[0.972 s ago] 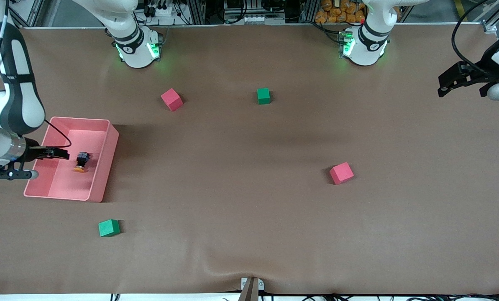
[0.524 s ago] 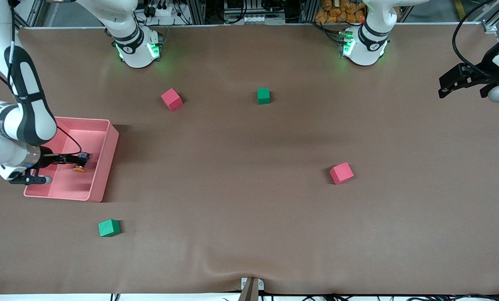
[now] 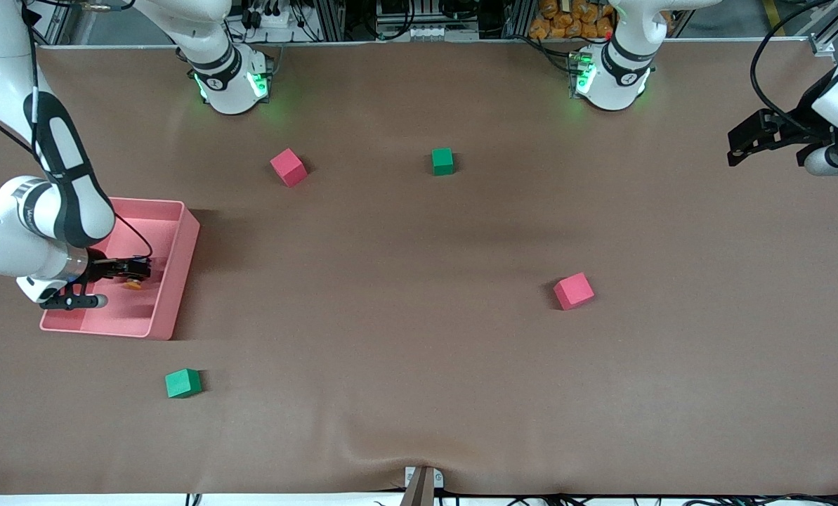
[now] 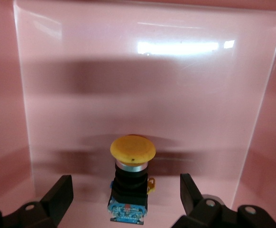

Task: Place and upright button with both arms
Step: 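Grasp the yellow button by its base with the right gripper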

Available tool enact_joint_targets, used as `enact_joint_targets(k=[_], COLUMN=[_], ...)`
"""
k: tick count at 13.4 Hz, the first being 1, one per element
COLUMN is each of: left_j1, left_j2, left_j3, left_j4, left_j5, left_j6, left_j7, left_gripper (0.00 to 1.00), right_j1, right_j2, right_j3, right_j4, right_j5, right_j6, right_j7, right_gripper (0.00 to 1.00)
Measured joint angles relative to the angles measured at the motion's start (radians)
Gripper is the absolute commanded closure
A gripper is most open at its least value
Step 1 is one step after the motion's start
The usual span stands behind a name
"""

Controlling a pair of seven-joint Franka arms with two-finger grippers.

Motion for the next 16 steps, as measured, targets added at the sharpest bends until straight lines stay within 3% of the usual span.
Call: enact_joint_targets(k=[3, 4, 5, 6, 7, 12, 16], left_j1=[0.003, 0.004, 0.005, 0.005, 0.004, 0.001, -0.002], left_j2=[0.001, 0.001, 0.002, 0.003, 0.004, 0.01, 0.015], left_j3=[0.004, 0.005, 0.006, 0.006, 0.005, 0.003, 0.001], left_j4=[-0.015, -0.019, -0.021, -0.022, -0.022, -0.022, -0.022], left_j5=[0.0, 0.0, 0.0, 0.0, 0.0, 0.0, 0.0], left_j6=[0.0, 0.0, 0.0, 0.0, 0.0, 0.019, 0.037], left_j7=[0.0, 0.0, 0.0, 0.0, 0.0, 0.0, 0.0], left_gripper=[0.0, 0.0, 0.0, 0.0, 0.0, 0.0, 0.0], right_j1=[-0.001, -0.001, -0.001, -0.001, -0.001, -0.002, -0.002], right_j2=[0.02, 0.027, 0.033, 0.039, 0.043, 0.041, 0.035], right_j3=[0.0, 0.0, 0.0, 0.0, 0.0, -0.001, -0.002], right_j4=[-0.002, -0.002, -0.002, -0.002, -0.002, 0.013, 0.155], right_j5=[0.007, 0.017, 0.024, 0.028, 0.032, 0.035, 0.036], right_j6=[0.013, 0.017, 0.022, 0.028, 0.031, 0.015, -0.194], right_j7=[-0.003, -0.005, -0.006, -0.007, -0.009, -0.015, -0.024], right_gripper=[0.18, 0.36, 0.65, 0.86, 1.0, 1.0, 1.0])
